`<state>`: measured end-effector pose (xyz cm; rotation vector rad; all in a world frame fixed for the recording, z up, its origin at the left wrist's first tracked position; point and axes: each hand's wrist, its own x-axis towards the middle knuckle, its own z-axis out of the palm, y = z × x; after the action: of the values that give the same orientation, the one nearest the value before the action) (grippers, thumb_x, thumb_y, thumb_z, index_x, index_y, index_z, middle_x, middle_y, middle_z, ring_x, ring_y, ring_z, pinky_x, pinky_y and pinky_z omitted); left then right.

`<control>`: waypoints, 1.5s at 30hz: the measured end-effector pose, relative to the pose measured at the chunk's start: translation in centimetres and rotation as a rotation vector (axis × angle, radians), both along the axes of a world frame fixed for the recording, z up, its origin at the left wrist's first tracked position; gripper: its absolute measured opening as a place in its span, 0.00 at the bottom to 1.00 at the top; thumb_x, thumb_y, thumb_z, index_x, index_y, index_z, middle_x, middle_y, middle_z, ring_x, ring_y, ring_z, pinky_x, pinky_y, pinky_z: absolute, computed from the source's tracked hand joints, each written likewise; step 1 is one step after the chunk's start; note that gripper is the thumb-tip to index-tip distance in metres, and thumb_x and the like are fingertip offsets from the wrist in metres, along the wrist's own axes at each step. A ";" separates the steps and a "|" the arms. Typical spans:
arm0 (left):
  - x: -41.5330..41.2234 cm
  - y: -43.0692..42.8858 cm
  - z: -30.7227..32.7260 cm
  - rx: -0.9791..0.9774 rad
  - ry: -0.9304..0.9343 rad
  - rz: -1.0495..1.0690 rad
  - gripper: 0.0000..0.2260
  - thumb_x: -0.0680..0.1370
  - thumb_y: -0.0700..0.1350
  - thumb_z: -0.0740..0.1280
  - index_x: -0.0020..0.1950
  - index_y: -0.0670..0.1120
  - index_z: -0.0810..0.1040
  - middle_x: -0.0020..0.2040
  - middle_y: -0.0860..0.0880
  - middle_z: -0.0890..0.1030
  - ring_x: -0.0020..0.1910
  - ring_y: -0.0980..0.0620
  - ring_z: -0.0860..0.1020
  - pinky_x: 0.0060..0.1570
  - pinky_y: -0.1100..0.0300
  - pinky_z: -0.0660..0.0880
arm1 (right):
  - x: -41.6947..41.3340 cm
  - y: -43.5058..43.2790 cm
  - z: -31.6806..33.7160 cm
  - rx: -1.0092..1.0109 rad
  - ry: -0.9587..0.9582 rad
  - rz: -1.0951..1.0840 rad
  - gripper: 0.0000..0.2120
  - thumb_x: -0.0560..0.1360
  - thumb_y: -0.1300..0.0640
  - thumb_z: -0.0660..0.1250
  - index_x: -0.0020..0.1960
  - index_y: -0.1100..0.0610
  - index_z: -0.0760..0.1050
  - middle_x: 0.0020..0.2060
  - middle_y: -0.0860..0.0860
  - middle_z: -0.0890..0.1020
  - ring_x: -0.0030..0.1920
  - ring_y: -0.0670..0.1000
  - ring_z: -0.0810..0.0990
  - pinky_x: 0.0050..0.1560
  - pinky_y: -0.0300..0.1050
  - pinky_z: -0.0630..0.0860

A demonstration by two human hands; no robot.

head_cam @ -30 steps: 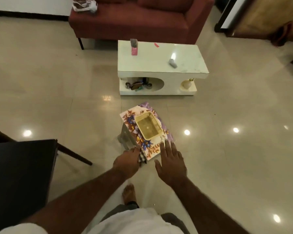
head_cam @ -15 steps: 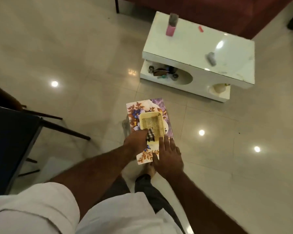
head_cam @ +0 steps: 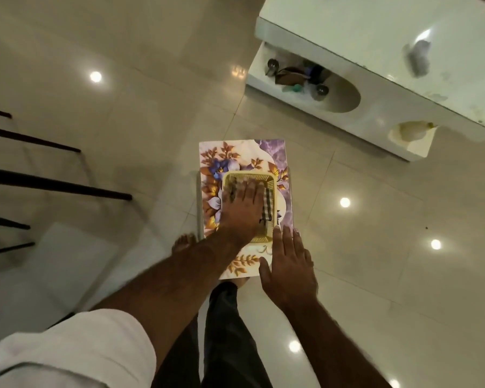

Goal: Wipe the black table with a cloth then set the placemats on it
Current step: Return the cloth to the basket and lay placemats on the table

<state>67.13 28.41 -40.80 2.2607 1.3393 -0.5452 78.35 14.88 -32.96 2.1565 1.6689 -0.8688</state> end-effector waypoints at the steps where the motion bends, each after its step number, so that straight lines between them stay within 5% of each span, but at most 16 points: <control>1: -0.2 -0.5 -0.9 0.011 0.020 -0.019 0.48 0.85 0.61 0.66 0.89 0.44 0.37 0.90 0.38 0.39 0.89 0.35 0.41 0.84 0.27 0.46 | 0.2 -0.1 -0.4 -0.011 -0.007 0.003 0.43 0.82 0.32 0.44 0.91 0.52 0.44 0.90 0.55 0.46 0.90 0.61 0.46 0.86 0.63 0.49; 6: -2.5 -3.7 -2.0 0.050 -0.012 -0.015 0.39 0.88 0.60 0.60 0.91 0.45 0.44 0.90 0.40 0.42 0.89 0.37 0.40 0.84 0.32 0.41 | 0.3 -0.6 -1.3 -0.069 -0.011 0.029 0.40 0.86 0.34 0.51 0.90 0.53 0.44 0.90 0.55 0.46 0.90 0.61 0.47 0.87 0.64 0.51; 15: -4.6 -4.3 -1.9 0.024 -0.259 0.433 0.41 0.87 0.63 0.63 0.91 0.48 0.44 0.90 0.39 0.44 0.89 0.33 0.47 0.83 0.36 0.57 | 0.1 1.8 -2.4 0.000 -0.007 0.057 0.38 0.87 0.38 0.59 0.90 0.55 0.52 0.90 0.58 0.52 0.89 0.63 0.52 0.85 0.65 0.54; 19: -4.2 -4.2 -2.8 -0.055 -0.394 0.805 0.40 0.85 0.54 0.71 0.89 0.46 0.52 0.87 0.39 0.61 0.85 0.36 0.62 0.79 0.37 0.71 | 0.2 1.9 -2.8 0.010 0.017 0.069 0.38 0.86 0.40 0.62 0.89 0.56 0.55 0.90 0.58 0.52 0.89 0.64 0.54 0.85 0.65 0.57; 23: -4.3 -3.1 -2.8 -0.139 -0.474 1.066 0.26 0.84 0.50 0.74 0.79 0.49 0.70 0.73 0.46 0.80 0.71 0.42 0.80 0.66 0.45 0.81 | 0.1 1.5 -3.2 0.037 0.041 0.083 0.37 0.85 0.41 0.66 0.87 0.57 0.62 0.89 0.59 0.55 0.87 0.65 0.59 0.82 0.67 0.64; 28: -4.7 -2.6 -2.6 -0.197 -0.483 1.059 0.16 0.86 0.49 0.70 0.74 0.50 0.75 0.65 0.47 0.85 0.65 0.41 0.84 0.58 0.54 0.79 | 0.2 1.2 -3.5 0.040 0.039 0.045 0.39 0.85 0.39 0.64 0.89 0.55 0.56 0.90 0.57 0.51 0.88 0.65 0.57 0.82 0.67 0.63; 33: -5.2 -2.0 -1.7 -0.204 -0.431 1.014 0.15 0.86 0.50 0.70 0.73 0.50 0.77 0.64 0.47 0.86 0.63 0.41 0.85 0.62 0.44 0.83 | 0.6 0.9 -4.3 0.047 0.028 0.026 0.40 0.86 0.38 0.63 0.90 0.54 0.53 0.90 0.58 0.50 0.88 0.65 0.56 0.82 0.66 0.63; 41: -6.1 -1.8 5.9 -0.144 -0.523 1.045 0.10 0.84 0.47 0.73 0.65 0.48 0.87 0.60 0.49 0.89 0.59 0.47 0.86 0.59 0.49 0.86 | 2.1 -0.4 -3.3 0.114 0.101 -0.290 0.38 0.87 0.32 0.48 0.90 0.52 0.52 0.89 0.56 0.58 0.86 0.62 0.62 0.81 0.66 0.65; 45: -6.9 -1.9 12.7 -0.027 -0.588 1.000 0.13 0.83 0.42 0.73 0.67 0.47 0.87 0.61 0.52 0.88 0.55 0.54 0.86 0.50 0.62 0.84 | 3.3 -1.1 -3.4 0.239 0.193 -0.387 0.34 0.87 0.29 0.43 0.85 0.48 0.61 0.82 0.53 0.72 0.78 0.60 0.75 0.72 0.69 0.78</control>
<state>60.18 26.47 -28.11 1.2697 1.8185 0.4084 81.68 13.74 -36.39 2.6960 1.5275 -1.0536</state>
